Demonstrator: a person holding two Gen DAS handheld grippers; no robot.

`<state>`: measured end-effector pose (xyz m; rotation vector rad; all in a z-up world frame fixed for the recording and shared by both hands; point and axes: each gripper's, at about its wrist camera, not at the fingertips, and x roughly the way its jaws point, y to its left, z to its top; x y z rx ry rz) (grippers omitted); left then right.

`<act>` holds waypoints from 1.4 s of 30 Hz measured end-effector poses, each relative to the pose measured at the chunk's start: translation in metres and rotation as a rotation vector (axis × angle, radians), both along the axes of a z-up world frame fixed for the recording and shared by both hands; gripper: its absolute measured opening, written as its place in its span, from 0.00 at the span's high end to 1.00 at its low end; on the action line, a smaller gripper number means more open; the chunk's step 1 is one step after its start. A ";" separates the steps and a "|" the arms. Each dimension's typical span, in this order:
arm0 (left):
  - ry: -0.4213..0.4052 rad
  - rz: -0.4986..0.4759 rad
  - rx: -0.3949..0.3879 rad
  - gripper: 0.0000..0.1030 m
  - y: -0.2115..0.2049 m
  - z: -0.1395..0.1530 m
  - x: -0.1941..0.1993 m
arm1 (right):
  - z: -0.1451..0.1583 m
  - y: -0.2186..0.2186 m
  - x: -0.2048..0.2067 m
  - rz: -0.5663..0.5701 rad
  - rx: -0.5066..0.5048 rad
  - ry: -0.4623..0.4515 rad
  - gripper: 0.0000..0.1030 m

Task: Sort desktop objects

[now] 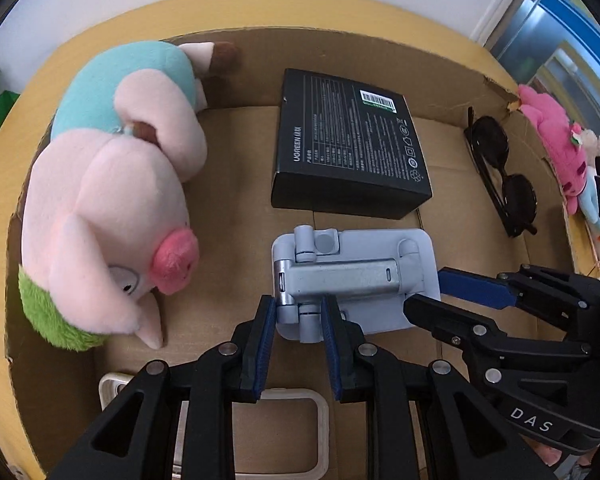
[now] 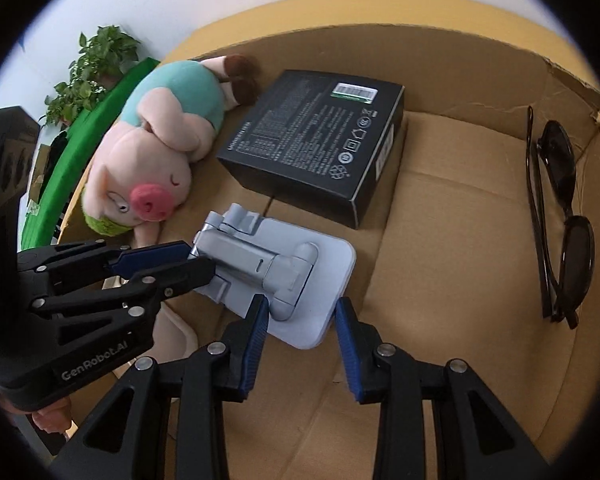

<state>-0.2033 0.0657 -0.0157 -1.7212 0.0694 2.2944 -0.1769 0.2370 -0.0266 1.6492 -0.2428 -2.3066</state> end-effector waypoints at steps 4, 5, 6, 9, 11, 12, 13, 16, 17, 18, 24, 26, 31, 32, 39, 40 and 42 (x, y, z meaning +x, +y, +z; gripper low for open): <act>0.006 0.009 0.004 0.80 -0.004 -0.001 0.007 | -0.003 -0.001 0.006 -0.017 0.027 -0.027 0.67; 0.025 0.020 0.006 0.80 -0.007 0.002 0.012 | 0.001 -0.002 0.011 -0.020 0.041 -0.005 0.67; 0.077 0.041 0.012 0.79 -0.013 0.012 0.021 | 0.008 -0.002 0.017 -0.021 0.046 0.024 0.67; 0.306 0.059 0.059 0.67 -0.035 0.058 0.062 | 0.054 0.001 0.057 -0.053 0.080 0.238 0.49; 0.489 0.083 0.068 0.43 -0.054 0.088 0.103 | 0.083 0.001 0.101 -0.107 0.134 0.413 0.21; 0.594 0.105 0.063 0.24 -0.065 0.102 0.128 | 0.093 0.001 0.122 -0.131 0.157 0.489 0.18; 0.713 0.138 0.043 0.14 -0.078 0.113 0.158 | 0.098 0.000 0.140 -0.150 0.174 0.549 0.18; 0.806 0.174 -0.074 0.07 -0.095 0.116 0.206 | 0.097 -0.004 0.193 -0.189 0.199 0.681 0.17; 0.813 0.175 -0.094 0.06 -0.098 0.111 0.214 | 0.089 -0.006 0.210 -0.209 0.209 0.723 0.17; 0.826 0.185 -0.104 0.06 -0.102 0.104 0.225 | 0.081 -0.007 0.220 -0.232 0.219 0.751 0.17; 0.815 0.167 -0.015 0.01 -0.089 0.060 0.237 | 0.047 0.005 0.217 -0.333 0.205 0.700 0.17; 0.794 0.185 -0.056 0.01 -0.073 0.043 0.227 | 0.040 0.007 0.217 -0.366 0.218 0.691 0.17; 0.729 0.200 -0.047 0.01 -0.058 0.013 0.210 | 0.028 0.007 0.216 -0.382 0.239 0.673 0.17; 0.758 0.199 -0.064 0.01 -0.055 0.011 0.211 | 0.026 0.005 0.215 -0.370 0.257 0.673 0.17; 0.823 0.208 -0.064 0.00 -0.056 0.010 0.217 | 0.021 0.002 0.220 -0.366 0.266 0.729 0.12; 0.827 0.201 -0.060 0.00 -0.057 0.010 0.218 | 0.020 0.003 0.221 -0.366 0.264 0.730 0.11; 0.827 0.195 -0.058 0.00 -0.057 0.010 0.218 | 0.020 0.004 0.221 -0.361 0.260 0.726 0.09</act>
